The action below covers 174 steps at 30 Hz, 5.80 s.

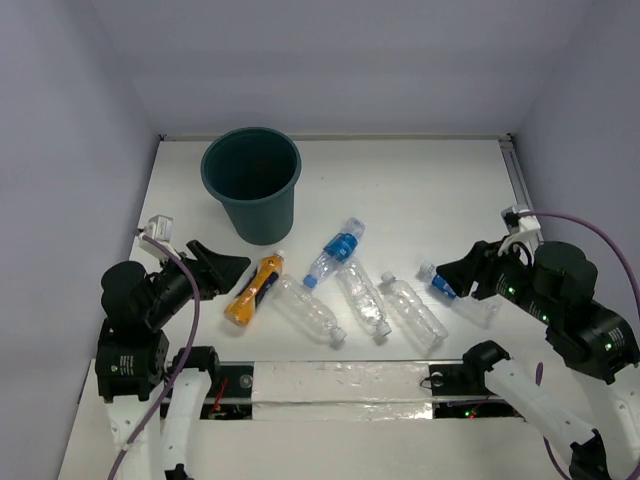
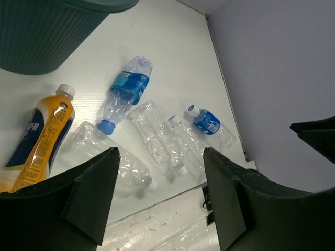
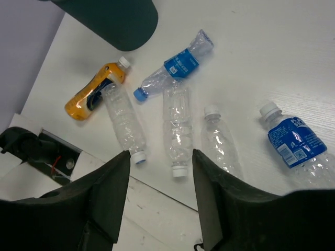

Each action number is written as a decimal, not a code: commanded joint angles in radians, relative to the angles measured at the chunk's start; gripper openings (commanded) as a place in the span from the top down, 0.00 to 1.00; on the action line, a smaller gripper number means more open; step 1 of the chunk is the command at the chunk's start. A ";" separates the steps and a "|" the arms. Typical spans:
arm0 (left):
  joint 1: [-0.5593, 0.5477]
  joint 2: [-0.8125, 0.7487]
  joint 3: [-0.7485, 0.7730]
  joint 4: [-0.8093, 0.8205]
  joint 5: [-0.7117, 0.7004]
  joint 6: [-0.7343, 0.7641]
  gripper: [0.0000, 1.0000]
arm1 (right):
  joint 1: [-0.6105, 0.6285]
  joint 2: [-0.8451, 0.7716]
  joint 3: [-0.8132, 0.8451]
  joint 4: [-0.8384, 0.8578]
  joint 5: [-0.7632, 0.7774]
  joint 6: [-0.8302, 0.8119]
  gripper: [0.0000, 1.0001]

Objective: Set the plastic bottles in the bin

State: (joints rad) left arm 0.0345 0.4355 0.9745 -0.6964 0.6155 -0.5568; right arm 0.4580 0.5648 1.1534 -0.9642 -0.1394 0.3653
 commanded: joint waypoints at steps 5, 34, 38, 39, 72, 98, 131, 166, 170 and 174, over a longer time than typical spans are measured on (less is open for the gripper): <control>-0.008 0.017 -0.051 -0.014 0.028 0.041 0.60 | -0.004 0.013 -0.061 0.079 -0.132 0.015 0.93; -0.619 0.733 -0.102 0.097 -0.784 -0.069 0.32 | 0.472 0.342 -0.264 0.576 -0.068 0.098 0.67; -0.619 0.825 -0.080 0.132 -0.812 -0.043 0.31 | 0.504 0.368 -0.297 0.620 -0.051 0.112 0.49; -0.619 0.829 -0.076 0.141 -0.826 -0.040 0.31 | 0.504 0.372 -0.302 0.628 -0.046 0.115 0.48; -0.619 0.845 -0.221 0.172 -0.846 -0.118 0.34 | 0.608 0.870 -0.192 0.823 0.041 0.075 0.12; -0.619 0.416 0.255 -0.180 -0.752 -0.186 0.79 | 0.617 1.209 0.016 0.680 -0.012 -0.108 0.19; -0.271 0.903 0.739 0.384 -0.856 0.120 0.08 | 0.441 0.995 0.816 0.690 0.245 0.127 0.42; -0.817 0.917 0.079 0.489 -0.740 0.046 0.21 | 0.314 0.608 0.051 0.752 0.426 0.155 0.86; -0.826 1.158 0.226 0.509 -0.752 0.092 0.18 | 0.314 0.309 -0.248 0.627 0.359 0.266 0.87; -0.826 1.342 0.366 0.492 -0.775 0.127 0.17 | 0.314 0.167 -0.400 0.546 0.279 0.290 0.82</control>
State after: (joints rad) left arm -0.7853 1.7004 1.2324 -0.2245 -0.1215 -0.4854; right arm 0.7719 0.7570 0.8360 -0.3012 0.2214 0.6102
